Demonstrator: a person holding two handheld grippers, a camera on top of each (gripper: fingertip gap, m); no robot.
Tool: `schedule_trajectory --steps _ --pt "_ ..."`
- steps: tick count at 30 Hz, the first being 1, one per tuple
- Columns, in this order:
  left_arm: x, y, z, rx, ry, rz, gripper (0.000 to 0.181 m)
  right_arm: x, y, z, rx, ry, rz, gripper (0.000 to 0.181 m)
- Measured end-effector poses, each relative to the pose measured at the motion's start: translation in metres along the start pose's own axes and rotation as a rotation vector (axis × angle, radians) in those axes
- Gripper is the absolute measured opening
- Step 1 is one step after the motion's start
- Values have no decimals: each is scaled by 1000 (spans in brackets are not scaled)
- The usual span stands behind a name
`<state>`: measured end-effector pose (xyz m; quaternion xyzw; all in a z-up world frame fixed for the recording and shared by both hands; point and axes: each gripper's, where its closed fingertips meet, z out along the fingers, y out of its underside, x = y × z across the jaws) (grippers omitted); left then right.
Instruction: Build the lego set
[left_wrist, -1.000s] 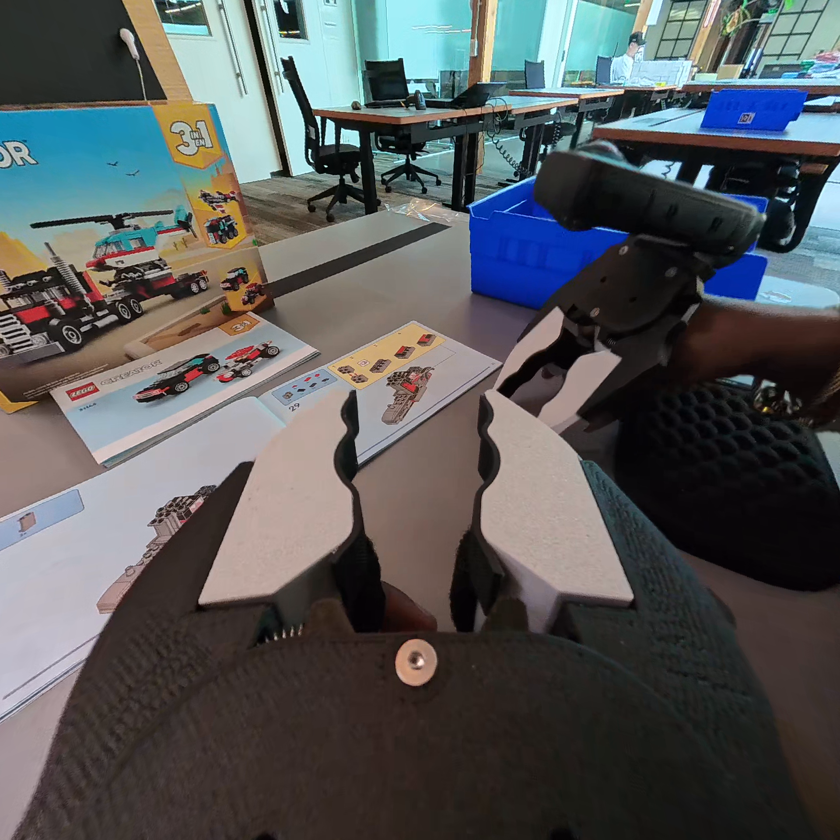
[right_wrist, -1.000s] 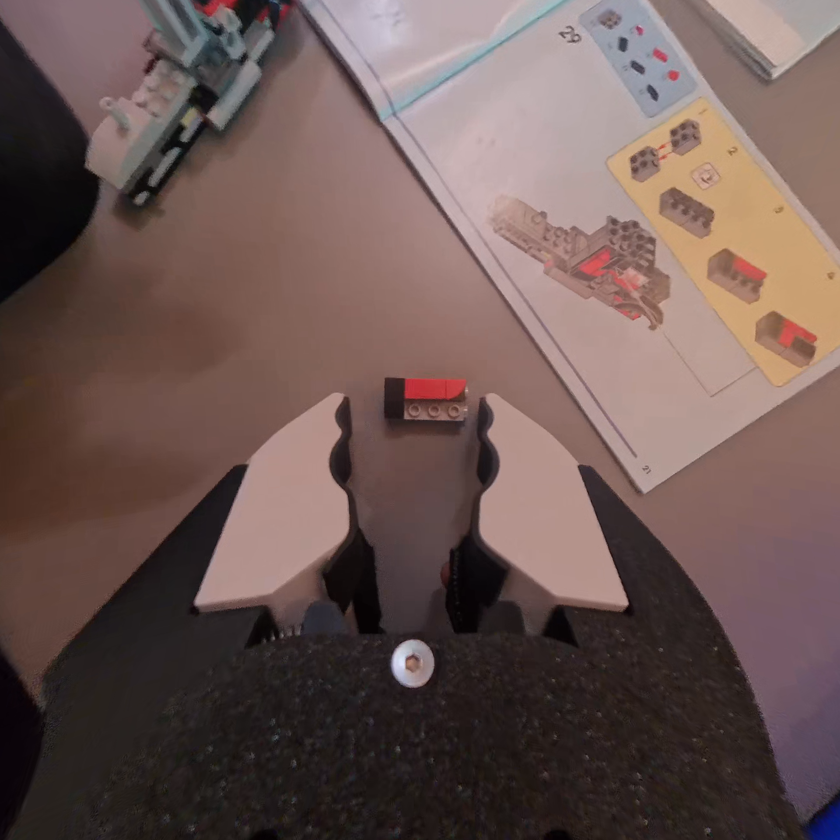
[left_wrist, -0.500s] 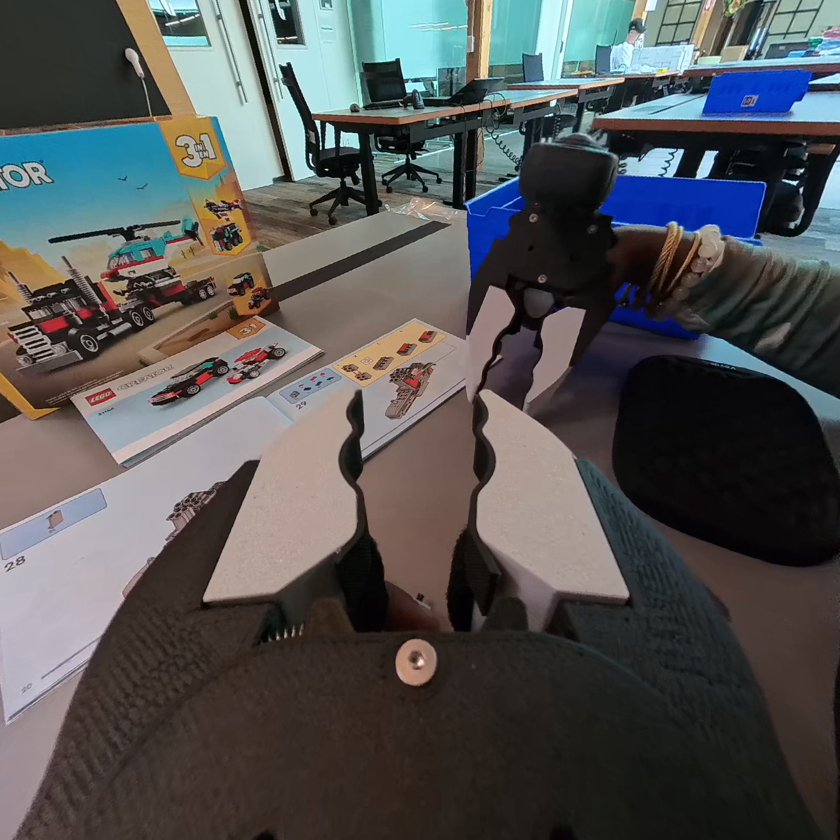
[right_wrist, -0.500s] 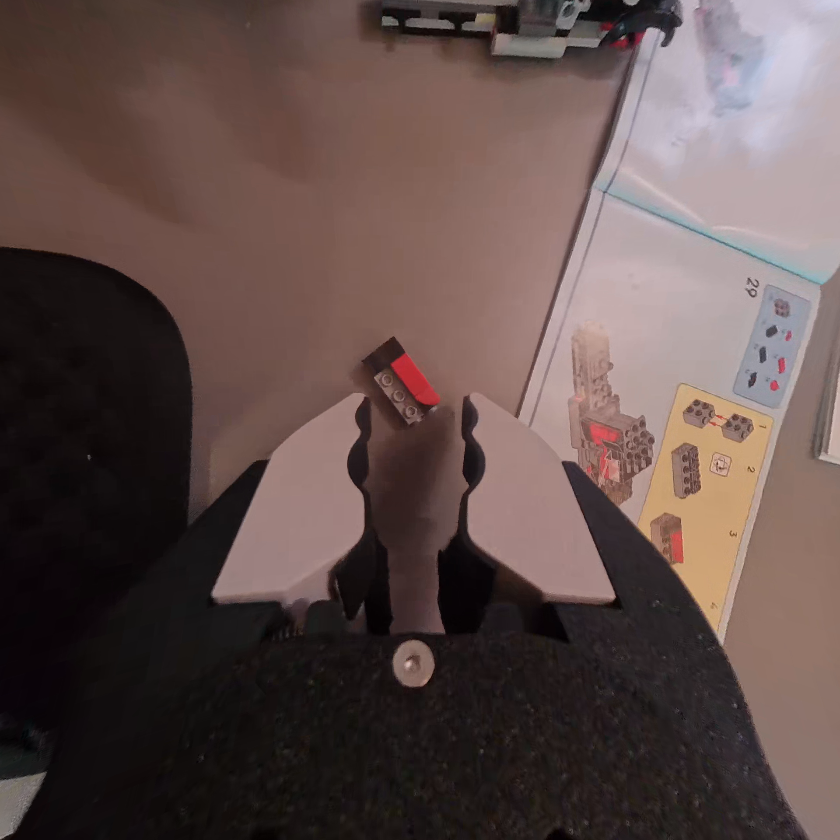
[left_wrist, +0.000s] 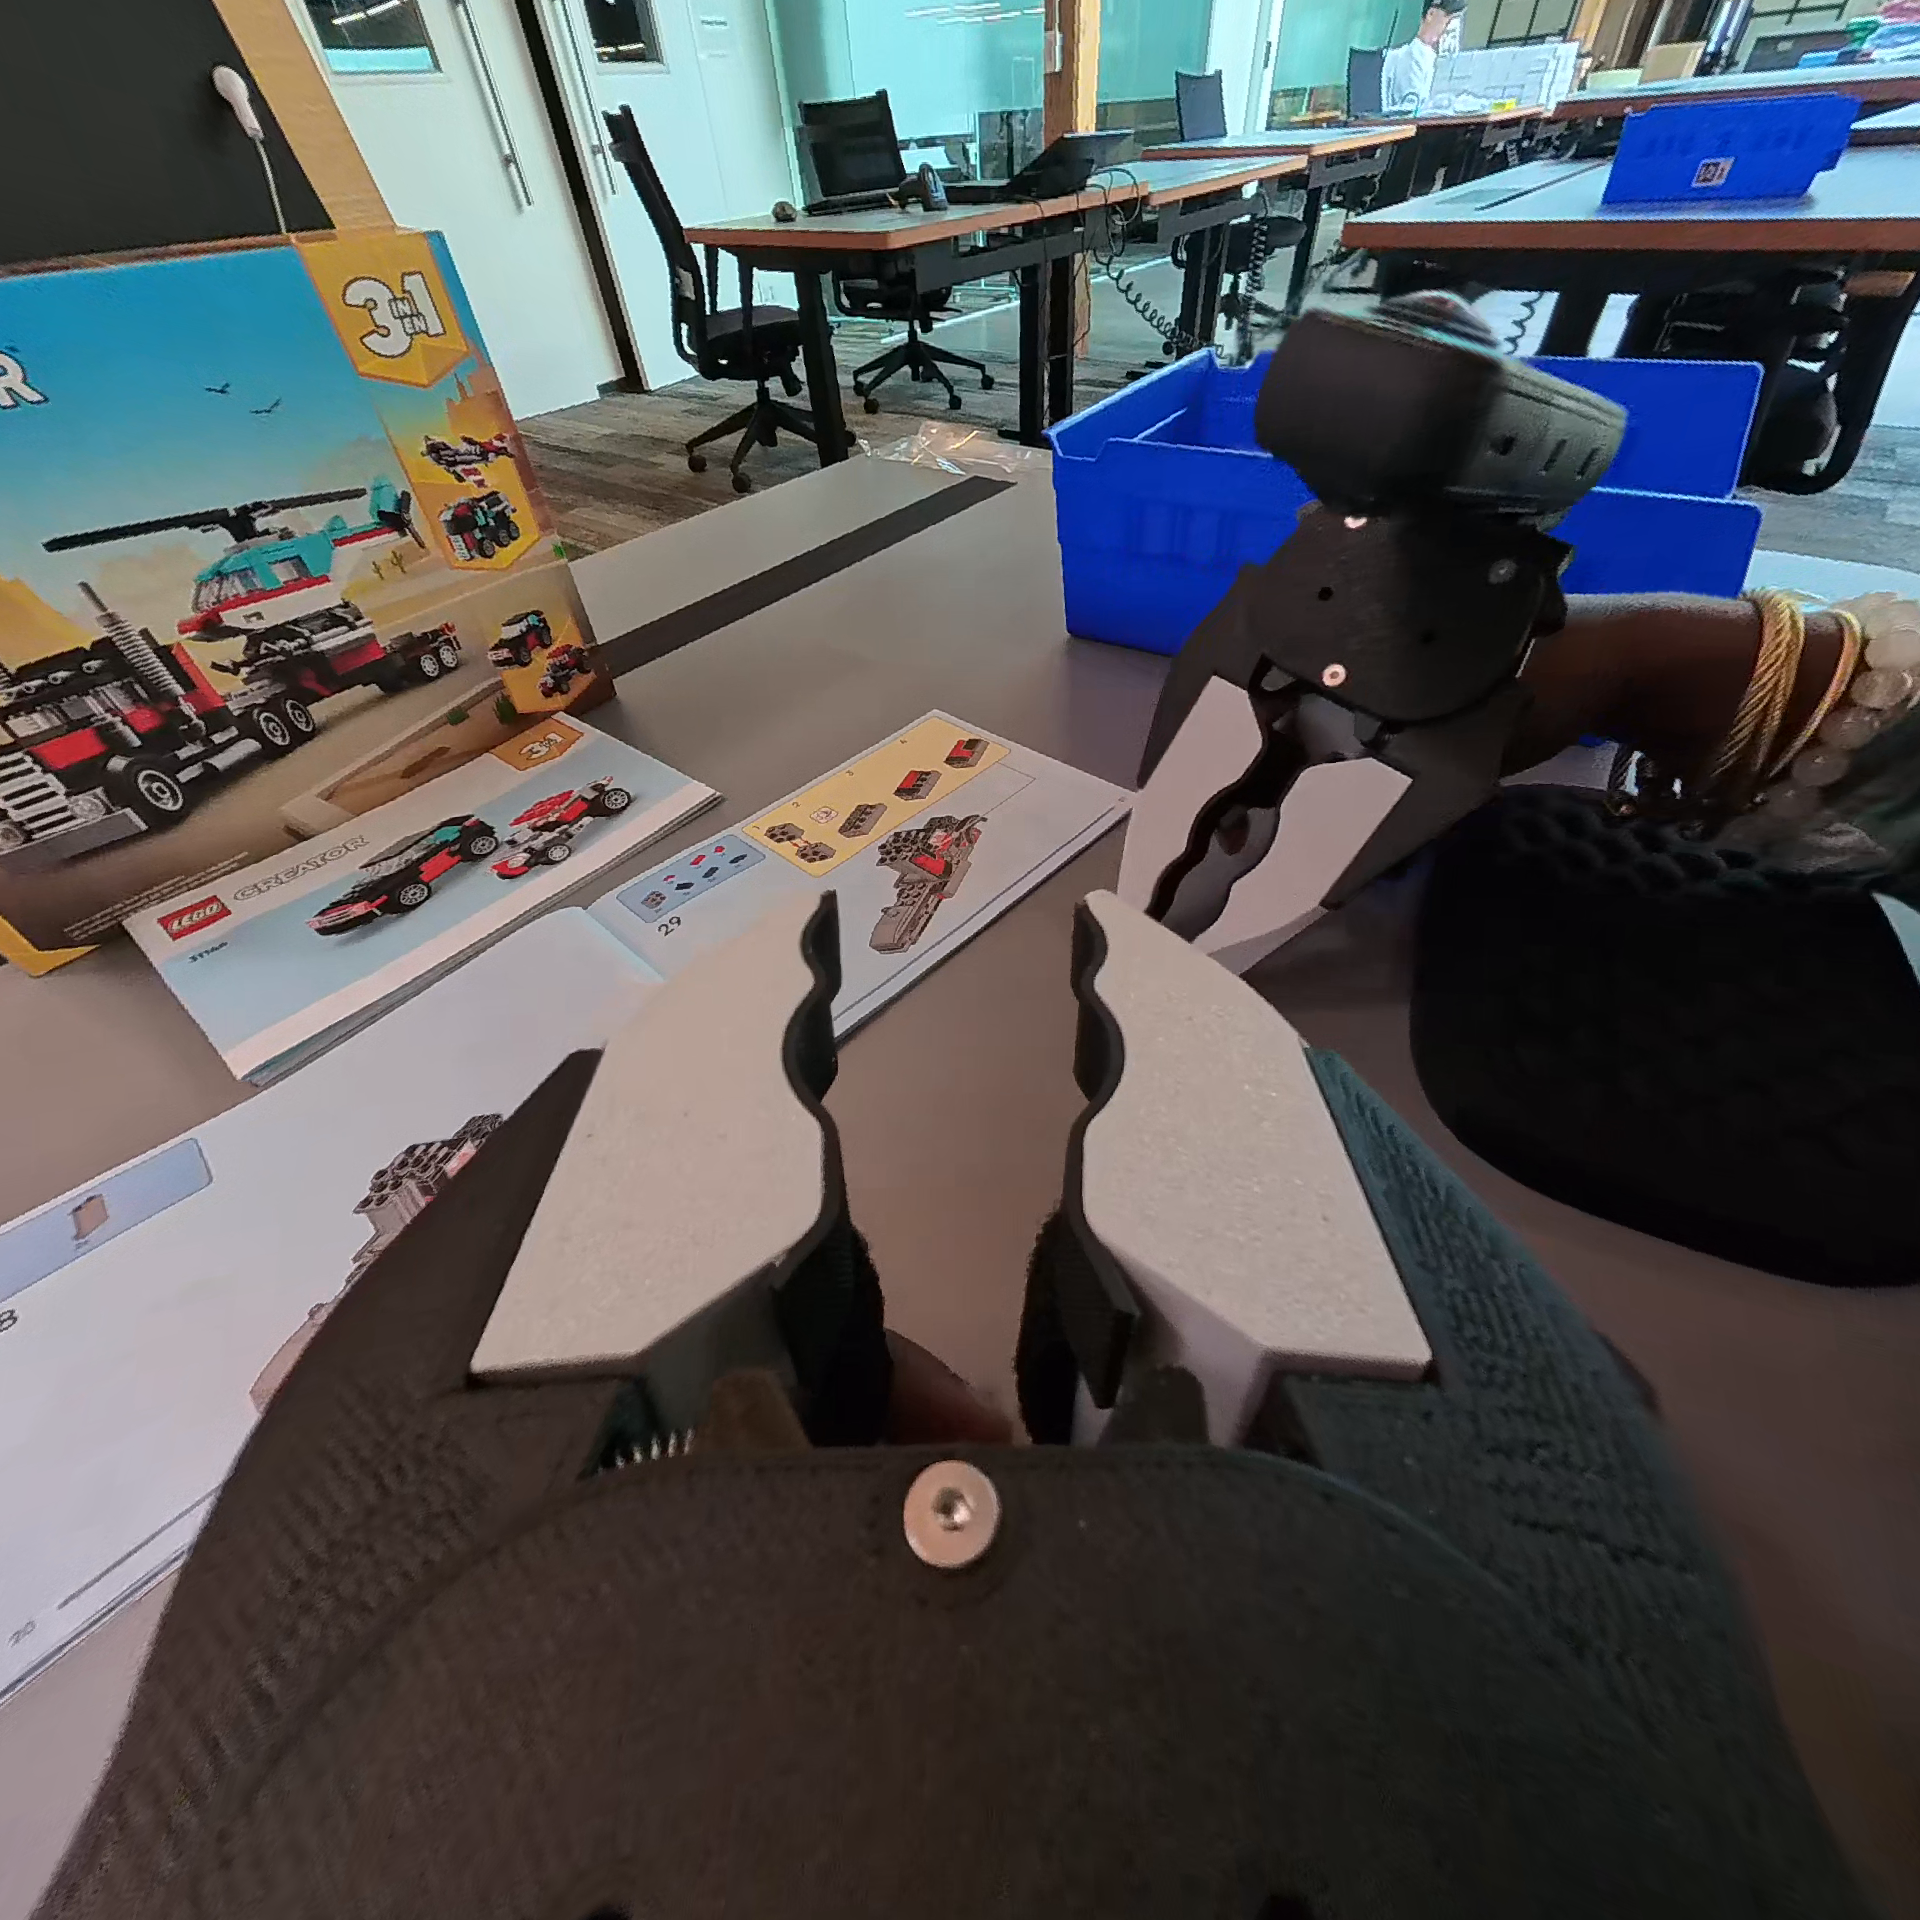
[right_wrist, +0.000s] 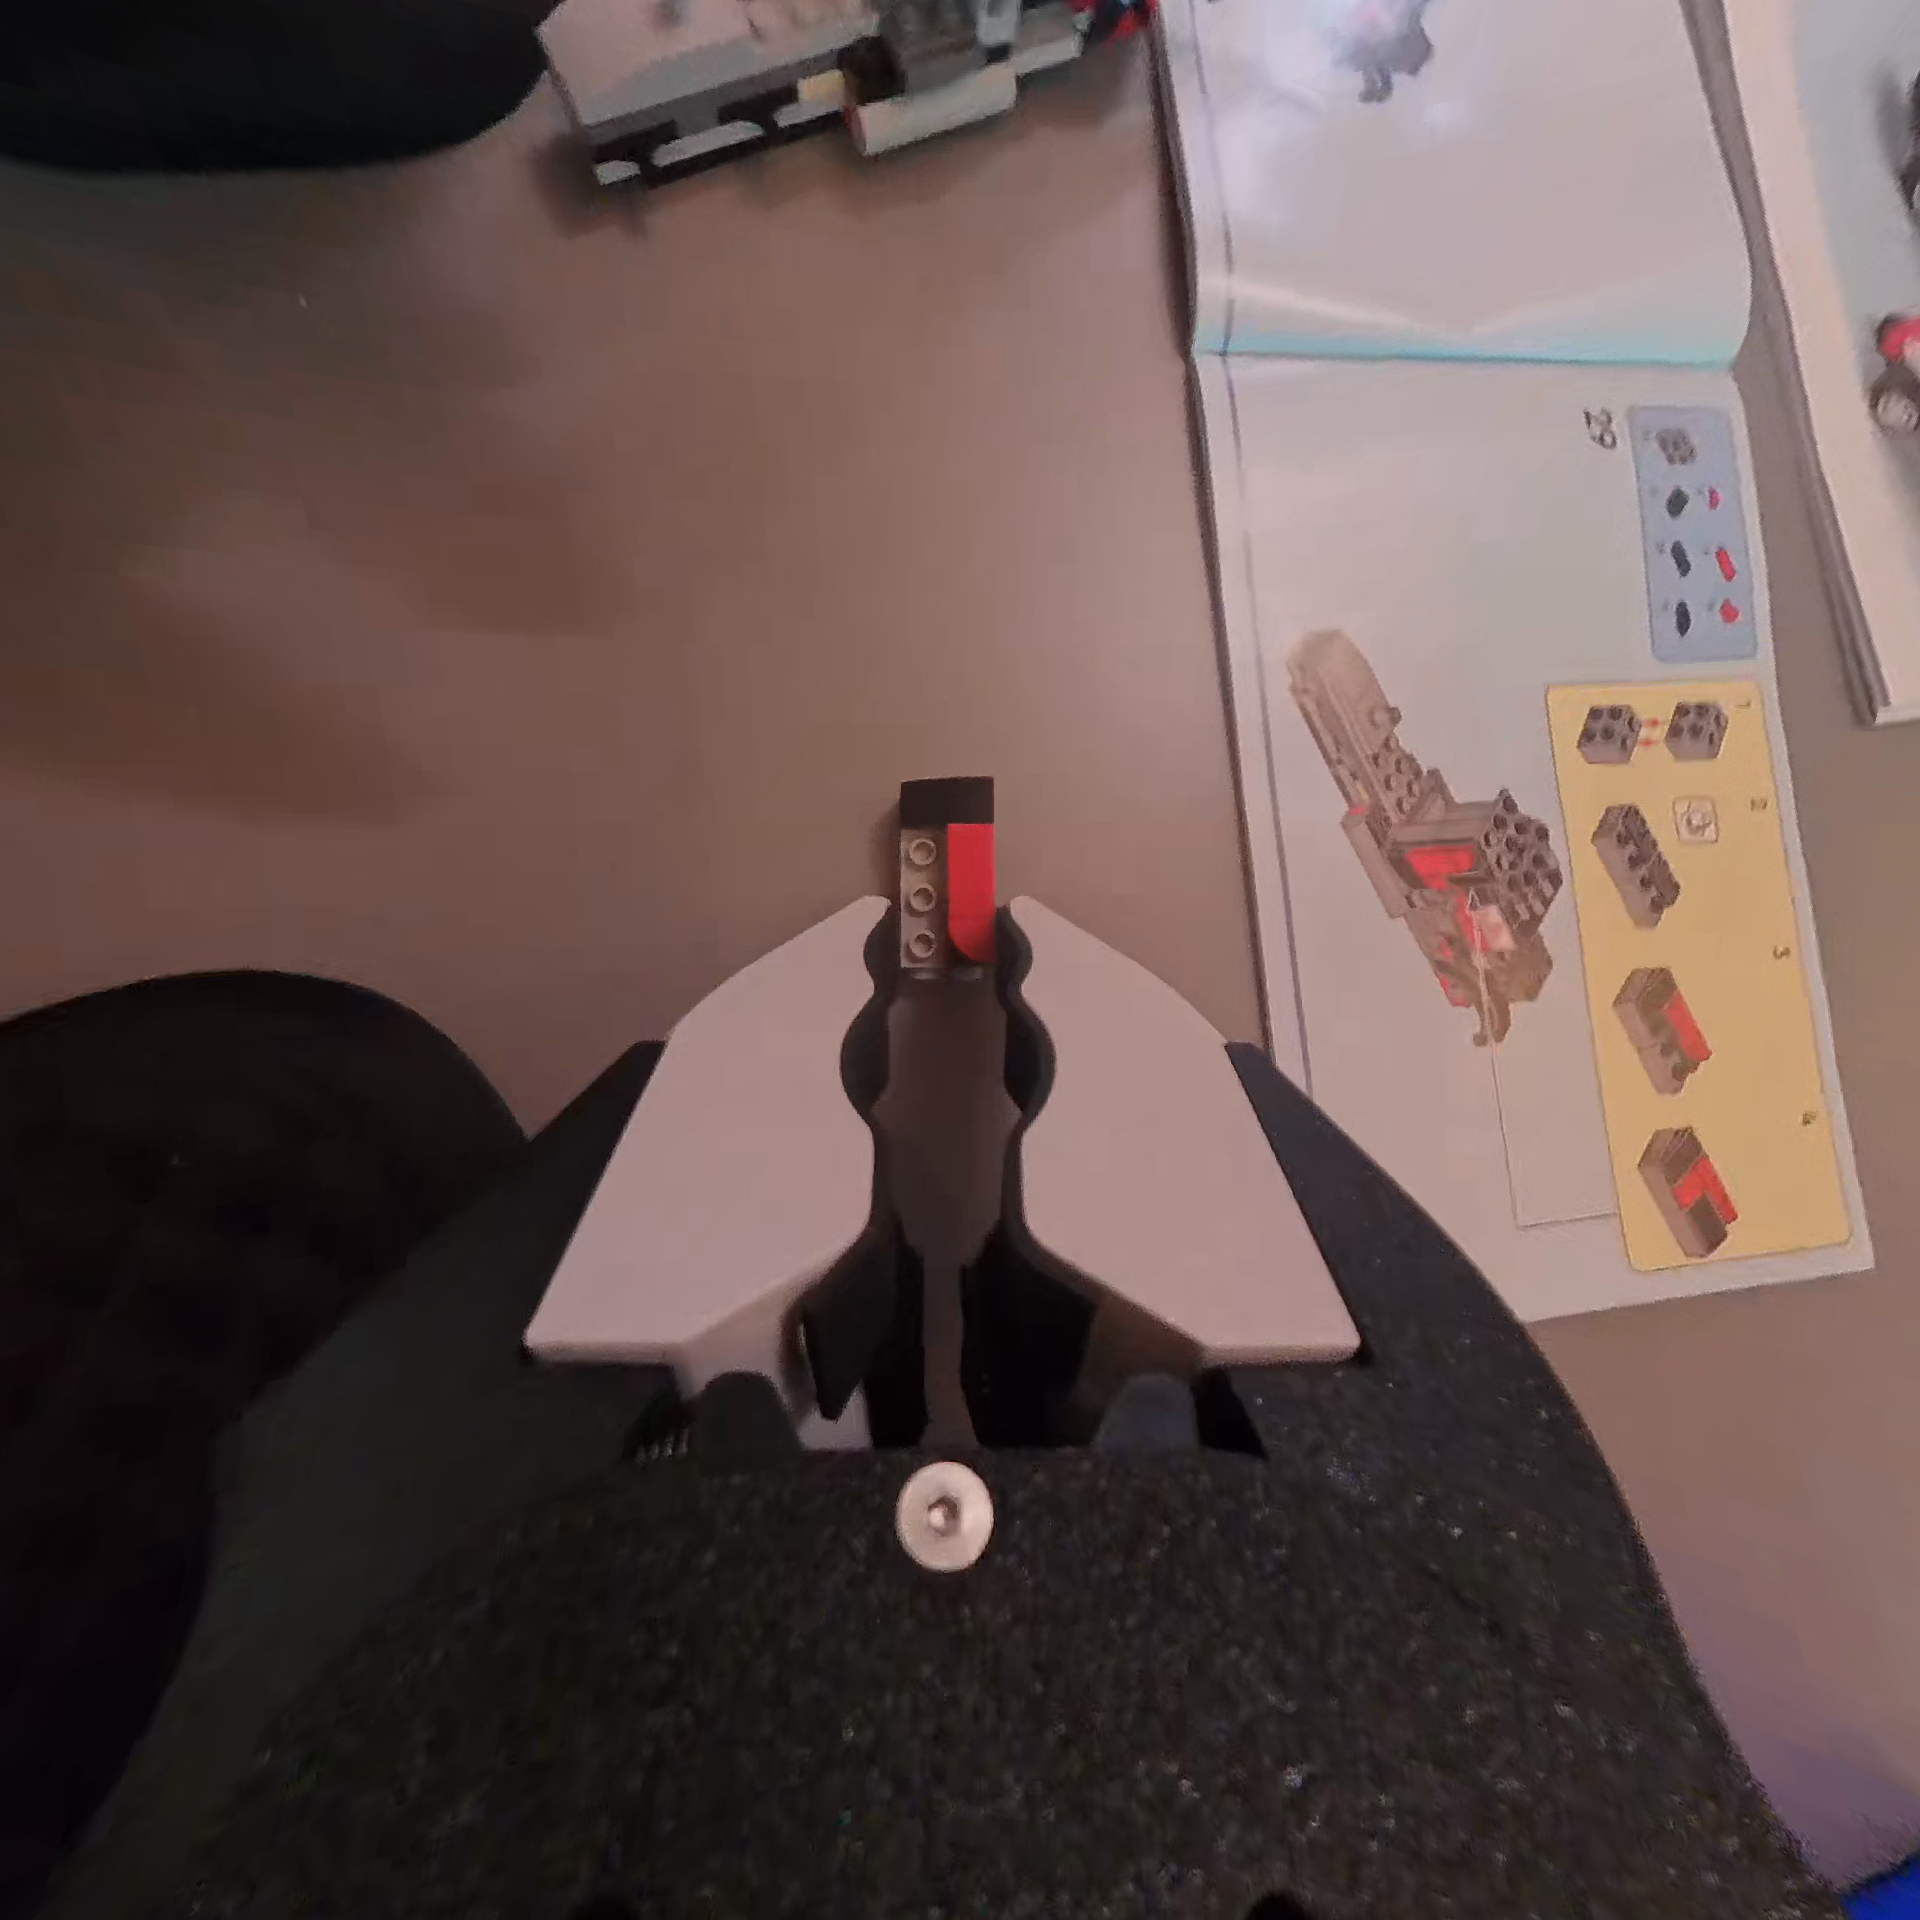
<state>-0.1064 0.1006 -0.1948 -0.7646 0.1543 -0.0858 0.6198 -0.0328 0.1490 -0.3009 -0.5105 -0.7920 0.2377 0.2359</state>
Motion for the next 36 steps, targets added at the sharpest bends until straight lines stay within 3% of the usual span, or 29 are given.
schedule_trajectory --steps 8,13,19,22,25,29,36 --pt "3 0 1 -8 26 -34 37 -3 -1 -1 58 -68 -181 19" --pt "3 -5 1 32 69 -139 41 6 -14 -11 190 -30 -52 57" --pt "-12 -25 -6 161 8 -143 60 43 -55 -64 646 314 51 90" --pt "-25 -46 -16 307 -65 -83 84 62 -54 -91 797 513 111 95" --pt "-34 -65 -27 430 -136 -20 109 71 -49 -104 887 602 106 109" --pt "-39 -81 -32 533 -178 -4 138 77 -47 -97 855 627 111 129" --pt "-37 -88 -12 509 -181 27 144 71 -46 -75 689 654 26 130"
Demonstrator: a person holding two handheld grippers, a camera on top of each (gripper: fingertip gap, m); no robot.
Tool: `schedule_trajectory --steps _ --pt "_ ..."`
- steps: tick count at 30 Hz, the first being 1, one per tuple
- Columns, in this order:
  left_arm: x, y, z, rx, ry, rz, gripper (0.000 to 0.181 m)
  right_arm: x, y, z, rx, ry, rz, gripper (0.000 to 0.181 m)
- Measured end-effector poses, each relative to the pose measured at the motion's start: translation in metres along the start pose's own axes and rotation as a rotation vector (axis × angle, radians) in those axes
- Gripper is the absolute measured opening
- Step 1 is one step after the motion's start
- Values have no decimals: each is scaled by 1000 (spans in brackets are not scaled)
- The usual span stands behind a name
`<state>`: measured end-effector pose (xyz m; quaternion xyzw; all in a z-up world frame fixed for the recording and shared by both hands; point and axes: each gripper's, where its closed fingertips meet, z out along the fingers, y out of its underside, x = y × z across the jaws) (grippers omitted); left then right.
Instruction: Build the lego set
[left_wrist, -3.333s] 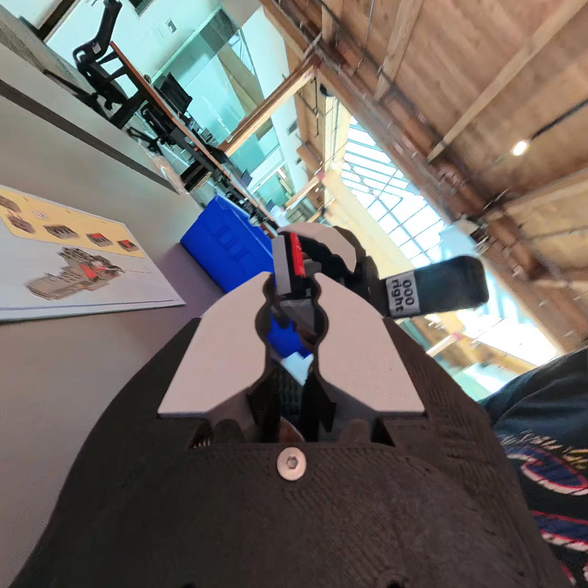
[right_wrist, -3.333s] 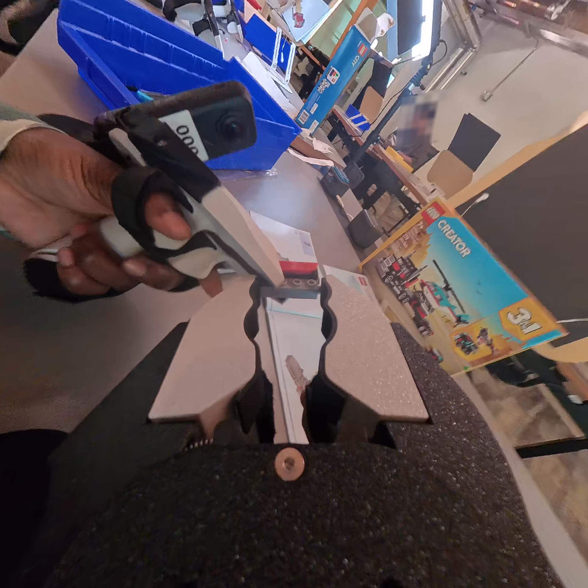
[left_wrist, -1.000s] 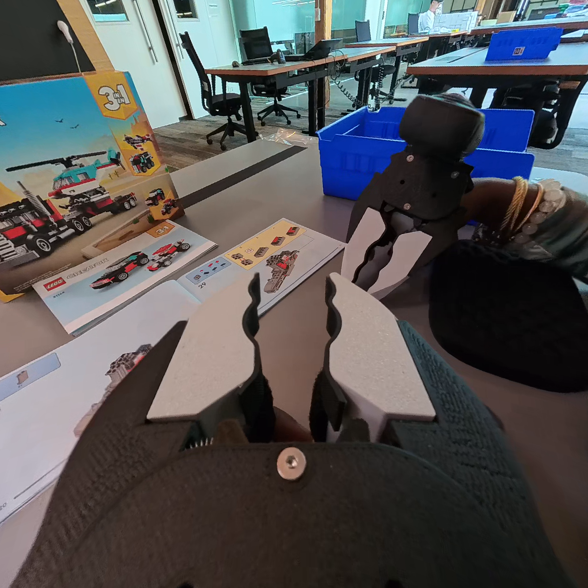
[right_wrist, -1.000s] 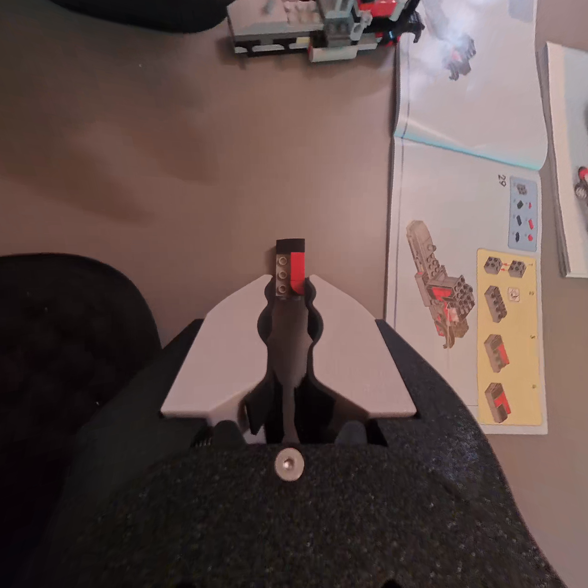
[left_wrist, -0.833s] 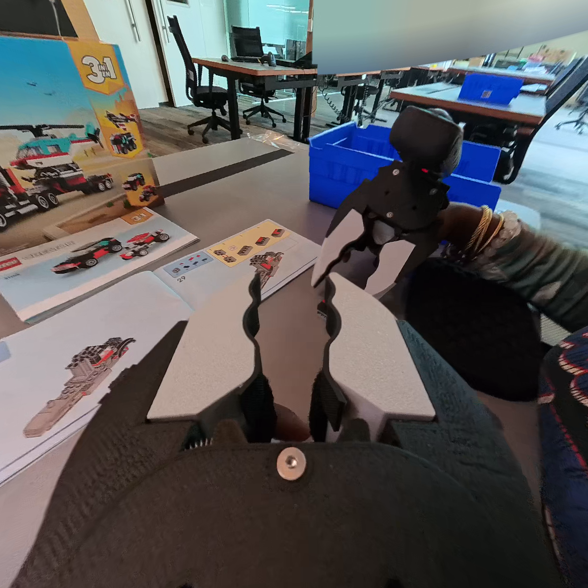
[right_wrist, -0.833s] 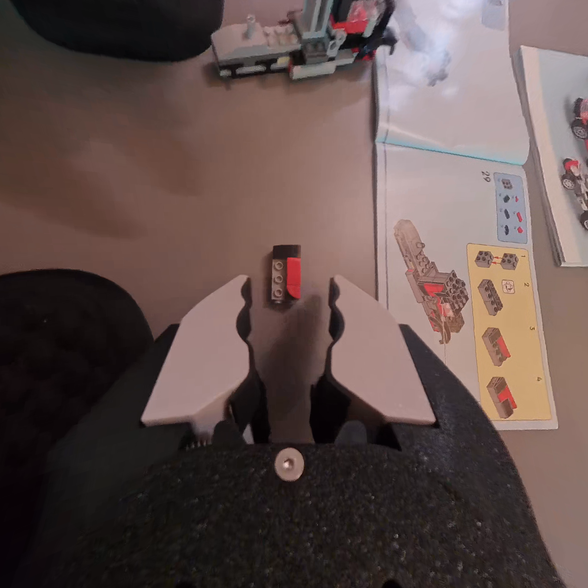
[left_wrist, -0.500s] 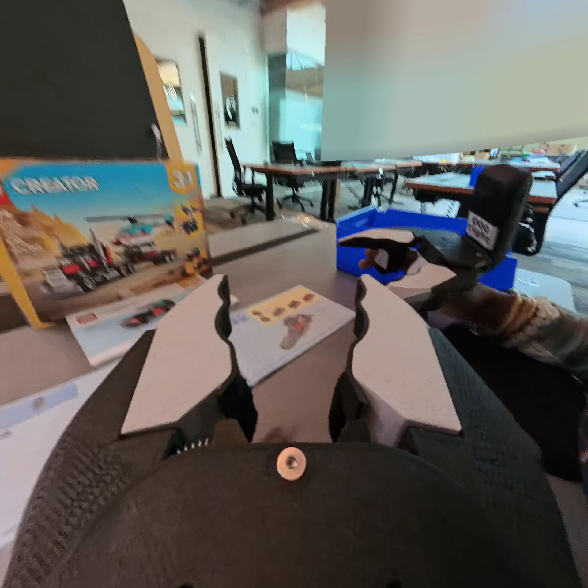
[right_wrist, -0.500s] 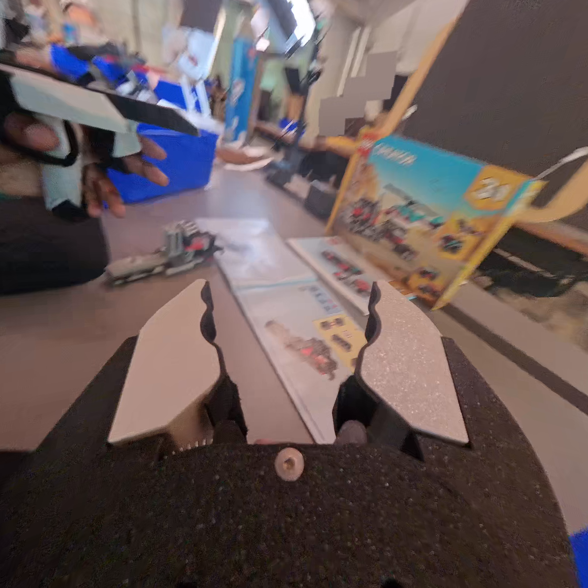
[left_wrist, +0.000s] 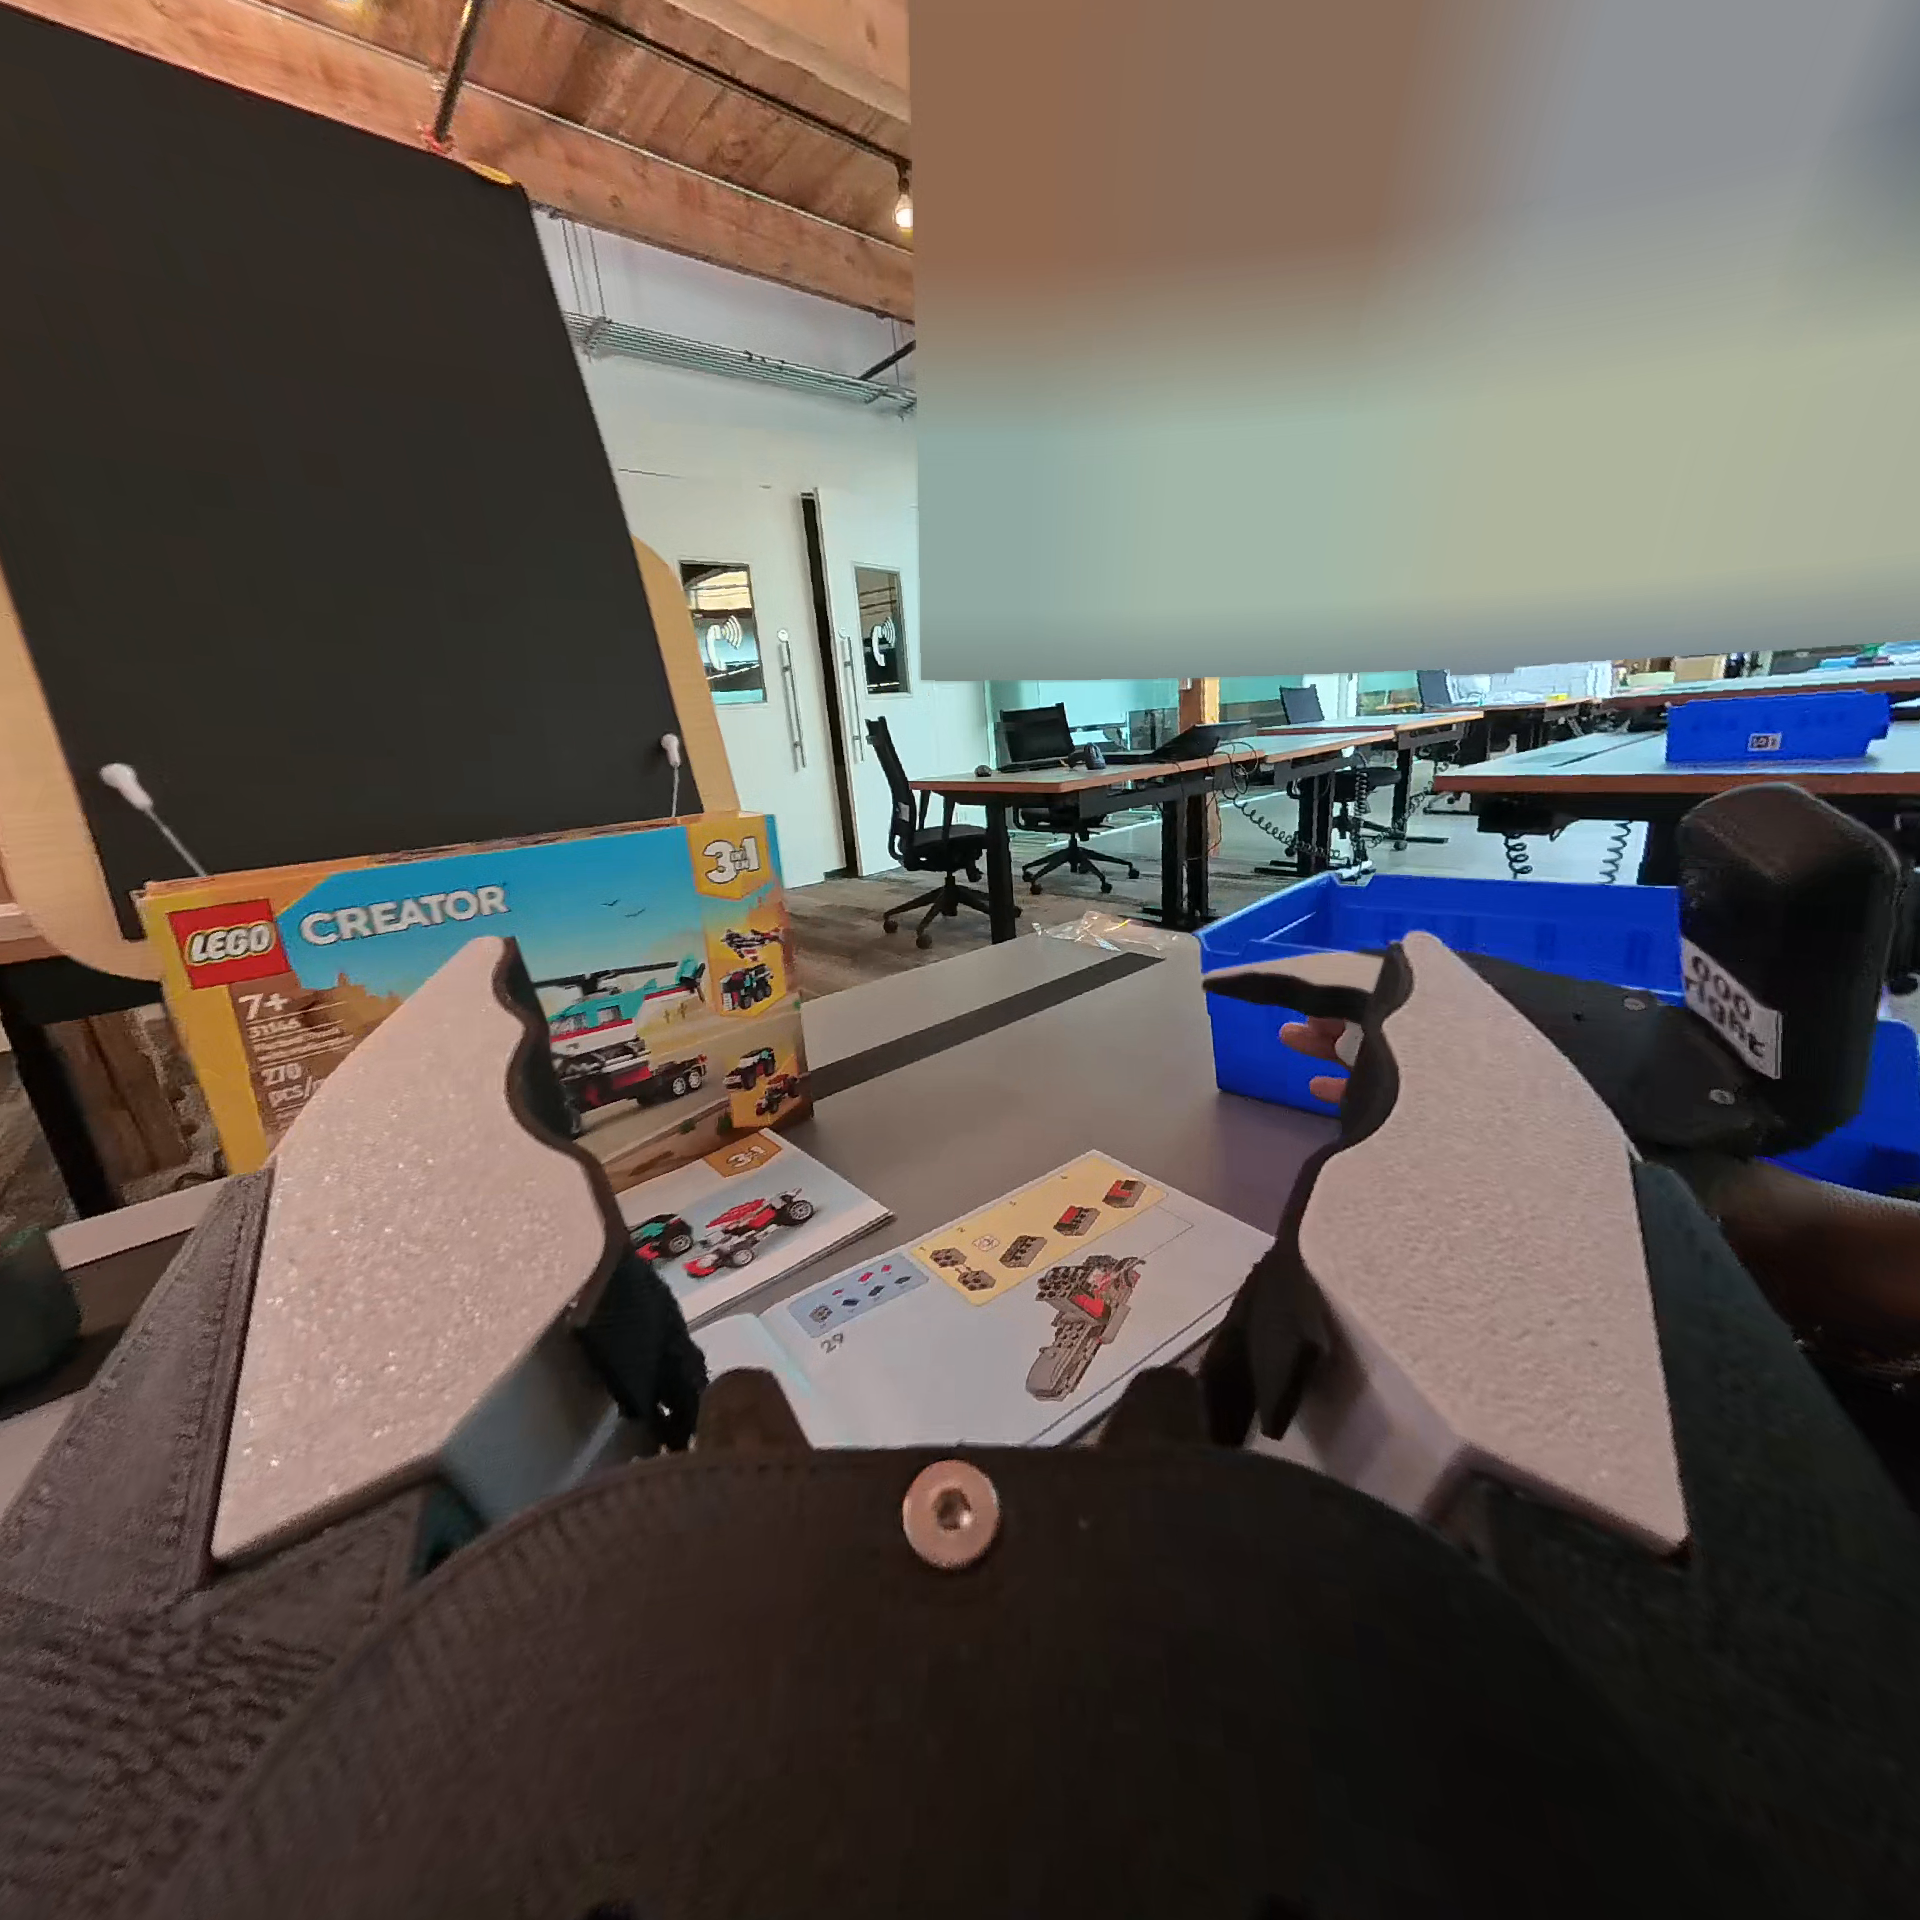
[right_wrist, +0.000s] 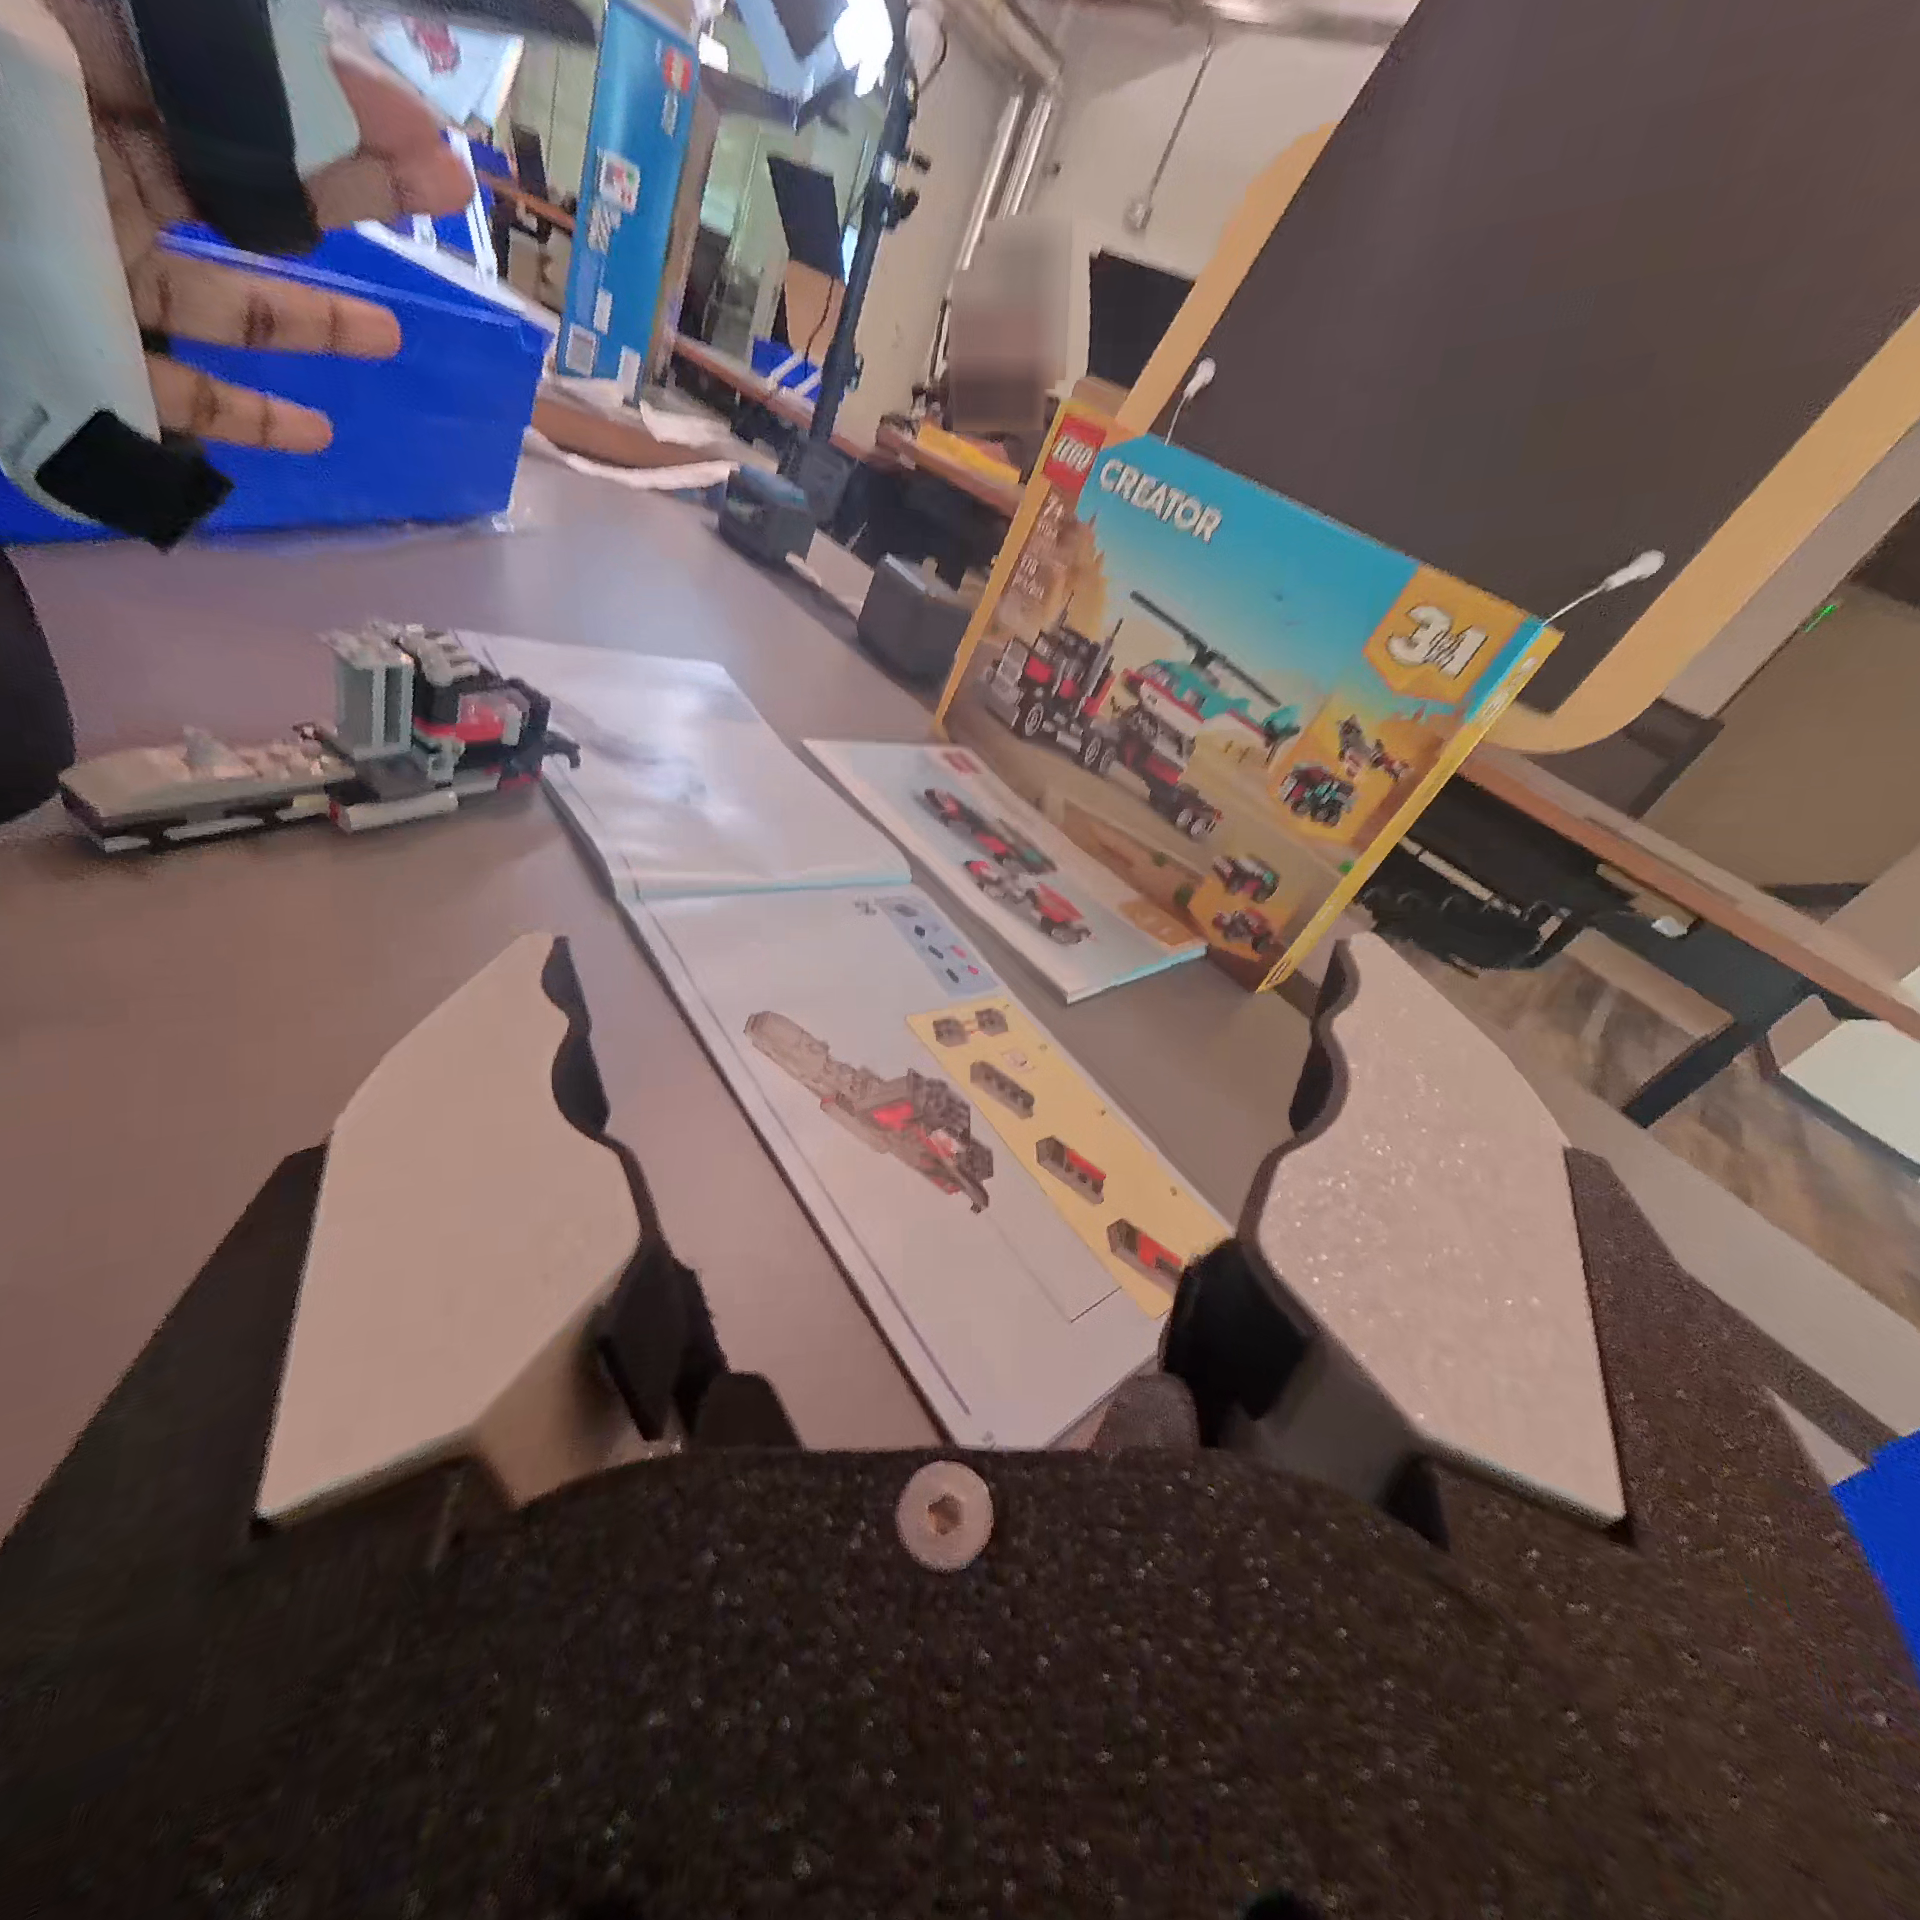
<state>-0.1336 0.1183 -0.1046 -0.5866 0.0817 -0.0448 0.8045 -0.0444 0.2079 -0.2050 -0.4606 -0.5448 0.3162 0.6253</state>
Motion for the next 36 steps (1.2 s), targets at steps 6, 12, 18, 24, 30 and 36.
schedule_trajectory --steps 6,12,18,24,30,36 --pt "19 9 19 -40 13 9 143 -10 23 0 -124 -48 -65 129" --pt "36 21 37 -71 11 -11 143 -16 22 -4 -120 -90 -19 115" --pt "48 32 51 -120 33 49 142 -20 27 -4 -159 -116 -42 106" --pt "53 33 59 -107 62 71 141 -8 8 -13 -76 -80 5 87" --pt "50 23 57 -56 81 14 138 18 -96 -91 300 -1 83 11" --pt "38 28 39 -38 60 -89 133 141 -52 -187 -239 204 254 2"
